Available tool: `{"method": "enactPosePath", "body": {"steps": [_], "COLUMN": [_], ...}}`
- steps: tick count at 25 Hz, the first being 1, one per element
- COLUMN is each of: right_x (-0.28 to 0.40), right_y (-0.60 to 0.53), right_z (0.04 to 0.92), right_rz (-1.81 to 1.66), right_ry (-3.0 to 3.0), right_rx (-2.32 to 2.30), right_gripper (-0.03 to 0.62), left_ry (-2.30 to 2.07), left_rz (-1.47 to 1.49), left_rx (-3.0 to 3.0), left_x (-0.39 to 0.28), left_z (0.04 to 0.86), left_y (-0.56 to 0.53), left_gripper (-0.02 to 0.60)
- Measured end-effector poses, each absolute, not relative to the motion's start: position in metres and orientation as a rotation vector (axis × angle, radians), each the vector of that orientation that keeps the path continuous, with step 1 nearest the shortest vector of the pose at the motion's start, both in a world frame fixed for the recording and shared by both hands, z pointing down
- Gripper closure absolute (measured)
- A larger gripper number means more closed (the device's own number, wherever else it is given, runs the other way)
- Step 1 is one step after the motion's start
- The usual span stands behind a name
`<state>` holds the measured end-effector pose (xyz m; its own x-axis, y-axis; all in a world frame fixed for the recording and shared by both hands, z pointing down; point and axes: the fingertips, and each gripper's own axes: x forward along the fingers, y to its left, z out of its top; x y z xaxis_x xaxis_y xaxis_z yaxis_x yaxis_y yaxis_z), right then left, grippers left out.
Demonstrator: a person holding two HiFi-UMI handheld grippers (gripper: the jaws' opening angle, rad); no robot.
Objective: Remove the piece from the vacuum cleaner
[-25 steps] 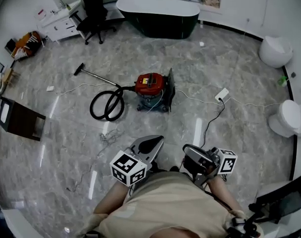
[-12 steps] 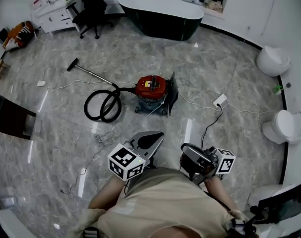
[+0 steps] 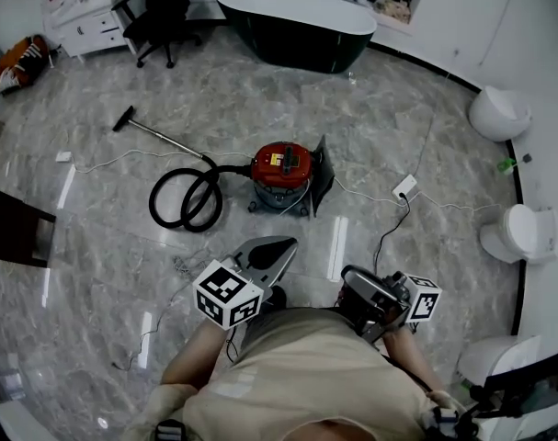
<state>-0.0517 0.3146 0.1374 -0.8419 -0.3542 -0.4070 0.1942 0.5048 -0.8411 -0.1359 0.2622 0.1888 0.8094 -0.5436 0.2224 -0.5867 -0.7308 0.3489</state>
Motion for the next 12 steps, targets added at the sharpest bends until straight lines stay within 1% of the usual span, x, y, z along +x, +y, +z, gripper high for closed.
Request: {"method": "enactPosePath", "body": {"steps": [6, 12], "right_x": [-0.058, -0.056], "right_y": [0.298, 0.273], "right_z": [0.135, 0.141], "right_rz": [-1.351, -1.393], "right_ry": [2.184, 2.173], "right_rx": [-0.162, -0.087], "right_gripper": [0.592, 0.591], "left_ry": [-0.843, -0.898], "left_rz": [0.138, 0.178], "left_rx": [2.581, 2.538], "left_x": [-0.145, -0.144], "left_z": [0.188, 0.196], "left_y": [0.252, 0.239], "left_gripper": [0.583, 0.583]}}
